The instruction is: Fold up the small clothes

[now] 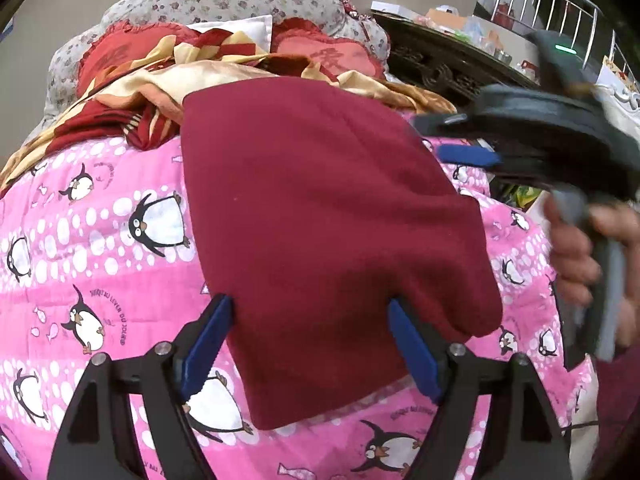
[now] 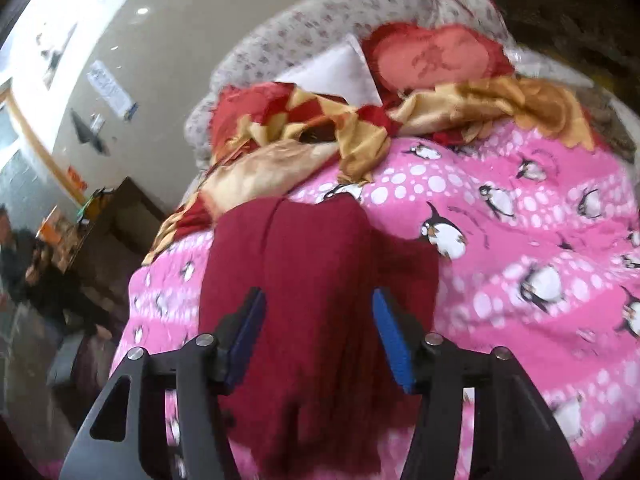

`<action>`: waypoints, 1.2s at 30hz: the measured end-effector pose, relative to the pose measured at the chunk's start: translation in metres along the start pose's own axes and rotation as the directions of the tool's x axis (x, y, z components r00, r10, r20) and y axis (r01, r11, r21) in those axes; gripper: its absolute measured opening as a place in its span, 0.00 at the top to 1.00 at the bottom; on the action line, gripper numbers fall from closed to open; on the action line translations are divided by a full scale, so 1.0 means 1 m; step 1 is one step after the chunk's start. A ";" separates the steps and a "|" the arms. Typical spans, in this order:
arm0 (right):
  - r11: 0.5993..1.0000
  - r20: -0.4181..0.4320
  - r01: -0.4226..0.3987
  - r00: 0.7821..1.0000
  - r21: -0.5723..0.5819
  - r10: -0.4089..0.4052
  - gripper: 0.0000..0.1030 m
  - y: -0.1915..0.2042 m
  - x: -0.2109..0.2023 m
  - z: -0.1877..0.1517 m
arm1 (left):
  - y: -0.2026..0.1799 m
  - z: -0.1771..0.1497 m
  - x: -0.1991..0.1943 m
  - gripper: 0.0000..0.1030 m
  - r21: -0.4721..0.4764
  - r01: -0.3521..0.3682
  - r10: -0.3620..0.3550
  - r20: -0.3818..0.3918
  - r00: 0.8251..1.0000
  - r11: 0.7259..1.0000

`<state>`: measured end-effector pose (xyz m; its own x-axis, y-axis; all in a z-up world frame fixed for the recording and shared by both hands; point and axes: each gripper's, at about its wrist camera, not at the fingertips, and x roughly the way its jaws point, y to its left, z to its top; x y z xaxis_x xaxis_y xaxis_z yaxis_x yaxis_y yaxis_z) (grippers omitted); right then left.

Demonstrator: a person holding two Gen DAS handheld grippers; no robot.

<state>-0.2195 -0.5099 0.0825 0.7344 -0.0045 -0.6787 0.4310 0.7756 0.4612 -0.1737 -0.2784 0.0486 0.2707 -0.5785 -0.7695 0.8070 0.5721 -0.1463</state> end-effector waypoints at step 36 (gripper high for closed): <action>0.974 0.054 0.165 0.986 -0.157 -0.158 0.82 0.040 -0.037 -0.065 | 0.013 -0.013 -0.040 0.16 -0.059 -0.085 0.087 0.033 0.996 0.995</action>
<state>-0.2637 -0.4375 0.0888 0.6840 -0.1610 -0.7115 0.4586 0.8534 0.2478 -0.1802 -0.2403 0.0696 0.3576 -0.5454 -0.7581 0.7488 0.6525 -0.1162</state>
